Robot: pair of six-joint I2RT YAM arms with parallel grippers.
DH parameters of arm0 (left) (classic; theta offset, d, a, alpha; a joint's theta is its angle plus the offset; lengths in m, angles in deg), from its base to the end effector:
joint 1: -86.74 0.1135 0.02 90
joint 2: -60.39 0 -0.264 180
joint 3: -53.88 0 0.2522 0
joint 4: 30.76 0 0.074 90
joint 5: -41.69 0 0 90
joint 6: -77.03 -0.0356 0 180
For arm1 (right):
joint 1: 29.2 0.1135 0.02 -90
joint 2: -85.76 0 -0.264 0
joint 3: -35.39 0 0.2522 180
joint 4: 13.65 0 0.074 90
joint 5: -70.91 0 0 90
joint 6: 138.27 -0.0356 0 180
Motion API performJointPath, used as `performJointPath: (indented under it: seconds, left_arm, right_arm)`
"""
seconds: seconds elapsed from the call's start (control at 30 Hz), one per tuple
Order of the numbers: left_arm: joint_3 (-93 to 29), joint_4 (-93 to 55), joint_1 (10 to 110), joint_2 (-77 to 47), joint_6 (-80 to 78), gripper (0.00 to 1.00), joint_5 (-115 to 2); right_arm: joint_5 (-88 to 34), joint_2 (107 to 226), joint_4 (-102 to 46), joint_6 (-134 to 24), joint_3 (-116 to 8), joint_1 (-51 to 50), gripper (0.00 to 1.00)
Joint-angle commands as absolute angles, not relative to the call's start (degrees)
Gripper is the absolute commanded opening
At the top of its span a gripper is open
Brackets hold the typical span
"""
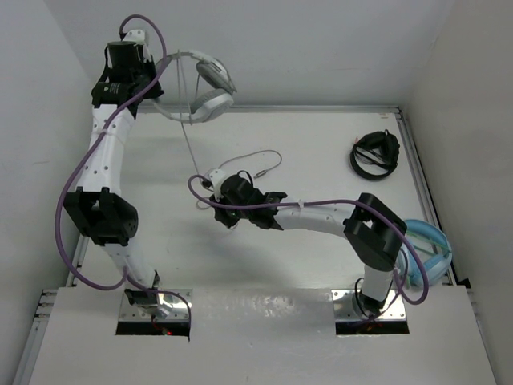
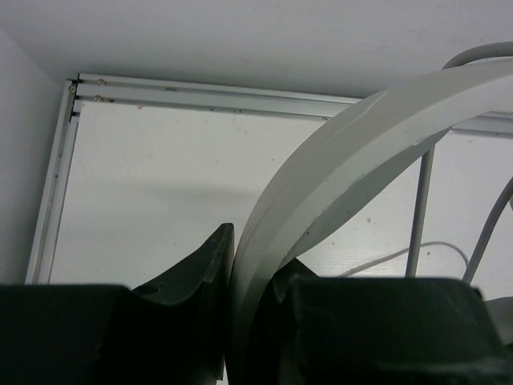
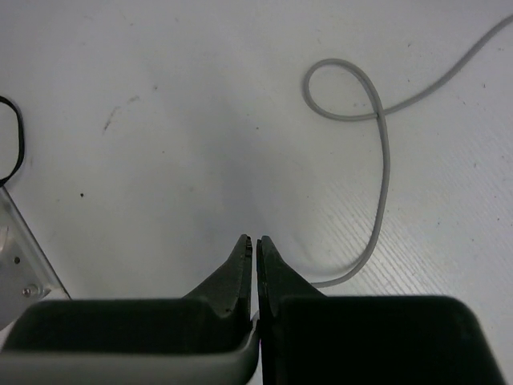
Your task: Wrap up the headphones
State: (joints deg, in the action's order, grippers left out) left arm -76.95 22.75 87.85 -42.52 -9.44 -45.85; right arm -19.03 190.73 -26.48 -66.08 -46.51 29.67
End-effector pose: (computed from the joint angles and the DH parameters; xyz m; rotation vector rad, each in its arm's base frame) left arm 0.4005 0.0093 0.4416 -0.1089 2.0141 0.0165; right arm 0.2115 0.3501 0.2054 -0.8058 2.1534 0.7273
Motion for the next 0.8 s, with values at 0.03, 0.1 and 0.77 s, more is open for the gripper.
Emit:
performJointPath:
  seconds: [0.03, 0.1, 0.77]
  left_arm:
    - [-79.41, 0.67, 89.91, -40.94, -9.98, 0.0, -40.05]
    - [-77.14, 0.41, 89.91, -40.6, -10.69, 0.0, -39.17]
    - [-38.63, -8.39, 78.49, -26.36, -51.8, 0.0, -44.69]
  right_arm:
    - [-21.99, 188.07, -33.38, -59.44, -47.09, 33.46, 0.0]
    - [-22.07, 187.28, -34.18, -58.39, -48.41, 34.07, 0.0]
    - [3.67, 175.42, -55.18, -48.72, -79.18, 19.85, 0.0]
